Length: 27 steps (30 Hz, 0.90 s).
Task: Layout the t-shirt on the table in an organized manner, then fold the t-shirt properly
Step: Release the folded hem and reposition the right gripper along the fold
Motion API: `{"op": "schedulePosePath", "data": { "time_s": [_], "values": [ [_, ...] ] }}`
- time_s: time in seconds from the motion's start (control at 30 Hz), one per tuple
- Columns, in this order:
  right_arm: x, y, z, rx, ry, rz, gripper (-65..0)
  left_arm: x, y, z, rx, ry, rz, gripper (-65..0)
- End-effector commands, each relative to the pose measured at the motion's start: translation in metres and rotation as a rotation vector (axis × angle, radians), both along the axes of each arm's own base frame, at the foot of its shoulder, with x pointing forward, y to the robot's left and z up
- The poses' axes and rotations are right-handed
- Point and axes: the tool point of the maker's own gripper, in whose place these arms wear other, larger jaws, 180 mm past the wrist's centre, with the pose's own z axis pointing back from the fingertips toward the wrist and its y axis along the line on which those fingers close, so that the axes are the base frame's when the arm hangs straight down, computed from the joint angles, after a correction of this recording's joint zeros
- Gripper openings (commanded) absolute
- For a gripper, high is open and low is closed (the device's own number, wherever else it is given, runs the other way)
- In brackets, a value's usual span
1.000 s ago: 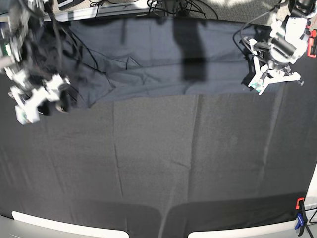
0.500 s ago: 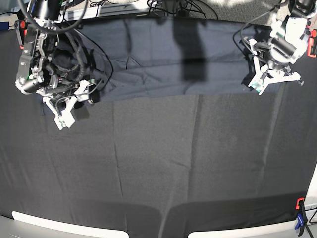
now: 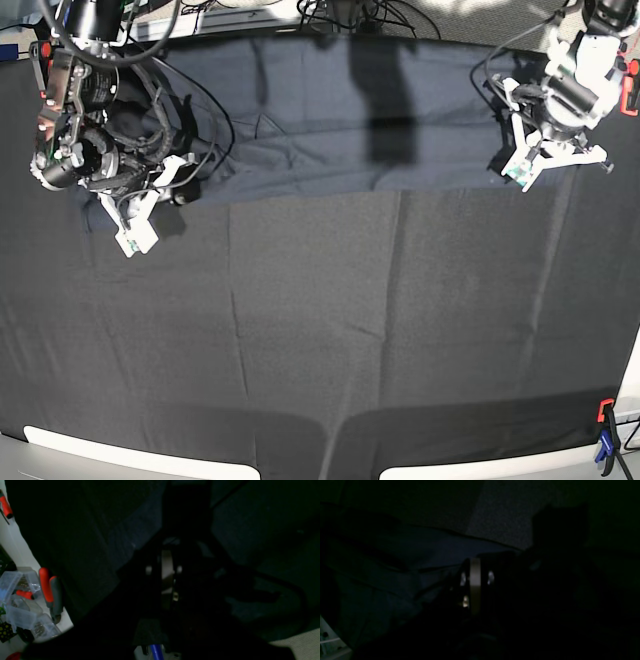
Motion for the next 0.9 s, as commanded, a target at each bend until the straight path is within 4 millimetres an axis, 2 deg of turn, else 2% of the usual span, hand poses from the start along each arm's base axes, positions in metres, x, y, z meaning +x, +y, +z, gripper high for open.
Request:
{"op": "schedulePosePath", "data": {
  "time_s": [0.0,0.13,0.3,0.53,0.67,0.87],
  "values": [
    [0.009,0.001,0.018,-0.001,-0.072,0.031,-65.0,0.007,0.005,0.010,0.021,-0.040,0.000,-65.0],
    [-0.001,0.008,0.035,-0.036,-0.125,0.068,-65.0,0.007,0.005,0.010,0.021,-0.040,0.000,-65.0],
    [-0.036,0.021,0.046,-0.077,-0.145,0.125,-65.0,0.007,0.005,0.010,0.021,-0.040,0.000,-65.0],
    [-0.091,0.034,0.042,-0.096,-0.081,0.179,-65.0,0.007,0.005,0.010,0.021,-0.040,0.000,-65.0],
    [-0.120,0.047,0.042,-0.036,-0.036,0.203,-65.0,0.007,0.005,0.010,0.020,-0.040,0.000,-65.0],
    [-0.148,0.064,0.046,0.063,0.009,0.221,-65.0,0.007,0.005,0.010,0.020,-0.040,0.000,-65.0]
  ]
}}
